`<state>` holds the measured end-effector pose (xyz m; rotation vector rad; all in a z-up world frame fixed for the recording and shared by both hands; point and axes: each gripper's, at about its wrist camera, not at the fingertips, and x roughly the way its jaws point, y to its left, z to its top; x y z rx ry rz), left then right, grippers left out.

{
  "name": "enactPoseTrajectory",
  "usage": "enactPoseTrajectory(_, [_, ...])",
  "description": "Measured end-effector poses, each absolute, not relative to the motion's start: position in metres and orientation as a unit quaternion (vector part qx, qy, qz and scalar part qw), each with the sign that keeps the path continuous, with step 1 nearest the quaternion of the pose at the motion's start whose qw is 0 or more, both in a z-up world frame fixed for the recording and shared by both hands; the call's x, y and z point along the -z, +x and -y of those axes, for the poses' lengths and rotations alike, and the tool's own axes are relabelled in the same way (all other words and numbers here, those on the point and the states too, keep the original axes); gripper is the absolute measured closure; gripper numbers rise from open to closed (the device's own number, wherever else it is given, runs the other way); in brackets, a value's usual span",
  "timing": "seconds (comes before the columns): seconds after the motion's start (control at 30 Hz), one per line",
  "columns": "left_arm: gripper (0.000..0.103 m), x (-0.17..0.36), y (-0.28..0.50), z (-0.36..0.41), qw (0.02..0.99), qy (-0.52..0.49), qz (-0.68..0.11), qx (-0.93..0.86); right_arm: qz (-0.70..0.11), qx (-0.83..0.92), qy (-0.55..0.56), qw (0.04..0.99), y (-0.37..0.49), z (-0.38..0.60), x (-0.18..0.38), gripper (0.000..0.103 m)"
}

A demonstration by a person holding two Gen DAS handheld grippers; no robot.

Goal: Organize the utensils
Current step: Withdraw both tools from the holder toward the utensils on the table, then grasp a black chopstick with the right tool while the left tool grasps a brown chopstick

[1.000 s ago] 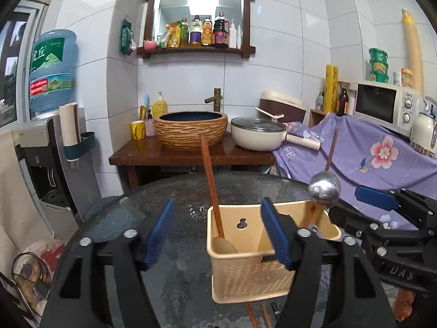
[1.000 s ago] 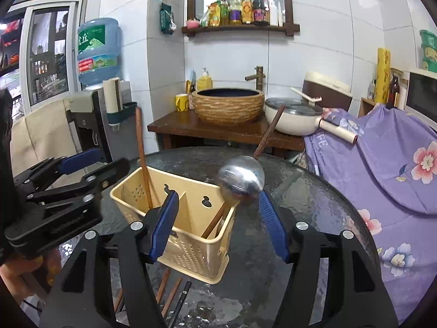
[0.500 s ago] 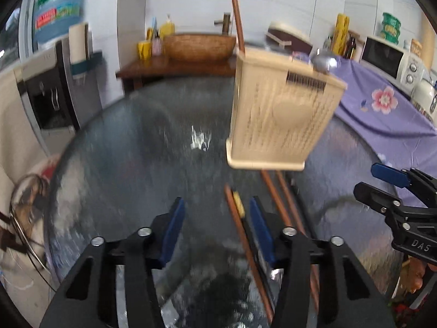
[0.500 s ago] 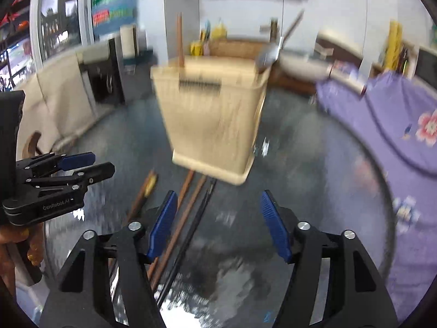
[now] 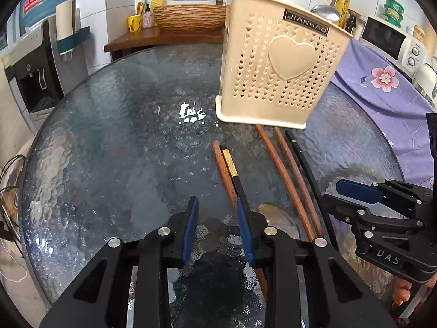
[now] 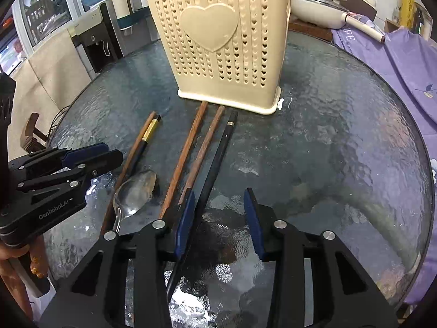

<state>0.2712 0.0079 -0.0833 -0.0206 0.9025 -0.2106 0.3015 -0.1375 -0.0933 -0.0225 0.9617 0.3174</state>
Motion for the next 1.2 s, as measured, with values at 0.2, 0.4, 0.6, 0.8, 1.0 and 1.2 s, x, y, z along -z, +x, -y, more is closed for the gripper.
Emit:
enactPoseTrajectory(0.2, [0.078,0.086,0.275,-0.004,0.892,-0.002,-0.439,0.103,-0.461,-0.147,-0.025,0.875,0.303,0.132,0.095,0.071])
enactPoseTrajectory(0.4, [0.079,0.084,0.278,-0.004,0.889,-0.005,-0.444,0.109,-0.466,-0.147,-0.033,0.872,0.307,0.133,0.091,0.073])
enactPoseTrajectory(0.6, [0.079,0.086,0.281,0.000,0.889,-0.002,-0.444,0.114,-0.466,-0.141,-0.043,0.872,0.308,0.133,0.091,0.073])
enactPoseTrajectory(0.8, [0.079,0.087,0.281,-0.008,0.889,0.005,-0.446,0.104,-0.469,-0.126,-0.052,0.873,0.307,0.144,0.092,0.073])
enactPoseTrajectory(1.0, [0.079,0.087,0.287,-0.014,0.884,-0.007,-0.456,0.099,-0.473,-0.131,-0.044,0.870,0.314,0.144,0.090,0.073])
enactPoseTrajectory(1.2, [0.079,0.086,0.301,-0.009,0.881,-0.012,-0.463,0.095,-0.473,-0.142,-0.066,0.867,0.337,0.127,0.089,0.076])
